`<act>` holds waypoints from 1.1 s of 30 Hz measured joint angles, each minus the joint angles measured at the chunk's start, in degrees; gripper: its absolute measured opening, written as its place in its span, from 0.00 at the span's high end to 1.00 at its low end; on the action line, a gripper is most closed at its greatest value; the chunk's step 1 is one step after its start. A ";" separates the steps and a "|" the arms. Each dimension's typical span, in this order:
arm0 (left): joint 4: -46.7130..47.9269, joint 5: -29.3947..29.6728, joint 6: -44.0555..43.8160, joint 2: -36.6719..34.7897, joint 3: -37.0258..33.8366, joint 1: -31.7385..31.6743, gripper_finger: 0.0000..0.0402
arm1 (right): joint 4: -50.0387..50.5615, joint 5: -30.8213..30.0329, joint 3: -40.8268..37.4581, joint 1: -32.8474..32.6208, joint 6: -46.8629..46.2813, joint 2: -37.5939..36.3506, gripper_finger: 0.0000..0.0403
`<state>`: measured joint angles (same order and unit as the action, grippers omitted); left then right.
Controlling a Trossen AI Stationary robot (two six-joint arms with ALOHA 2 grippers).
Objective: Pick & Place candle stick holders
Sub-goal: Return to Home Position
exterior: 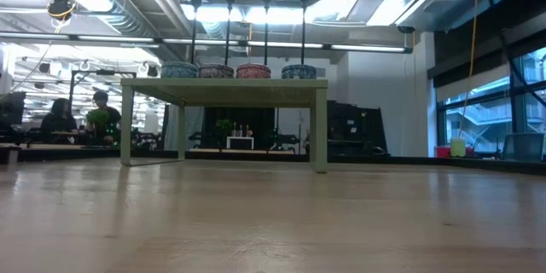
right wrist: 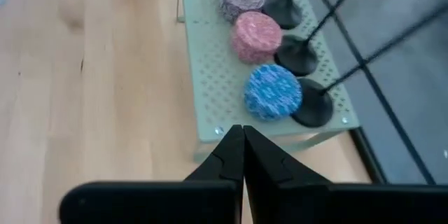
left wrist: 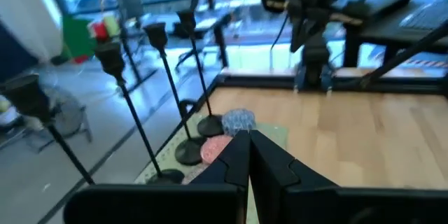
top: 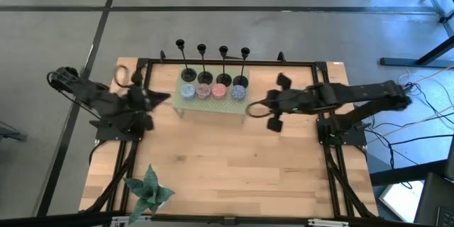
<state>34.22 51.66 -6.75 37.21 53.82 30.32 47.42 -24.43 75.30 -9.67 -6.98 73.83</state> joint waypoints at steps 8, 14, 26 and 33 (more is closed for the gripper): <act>-23.63 -5.23 12.67 -14.23 -19.22 1.10 0.99 | -36.45 12.95 -30.24 0.84 16.26 -19.91 0.99; -36.17 -0.16 22.79 -20.37 -27.75 0.99 0.99 | -50.04 14.92 -42.78 1.74 16.39 -30.82 0.99; -41.27 -7.49 21.16 -30.23 -37.49 1.03 1.00 | -50.44 14.60 -54.47 2.92 9.94 -46.94 0.99; -43.43 -6.23 24.39 -32.22 -40.74 1.03 0.99 | -52.39 14.91 -59.55 2.92 10.05 -51.78 0.99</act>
<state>-9.21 45.43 17.64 4.99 13.07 31.35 -4.97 -9.51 15.75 -6.74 3.07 22.06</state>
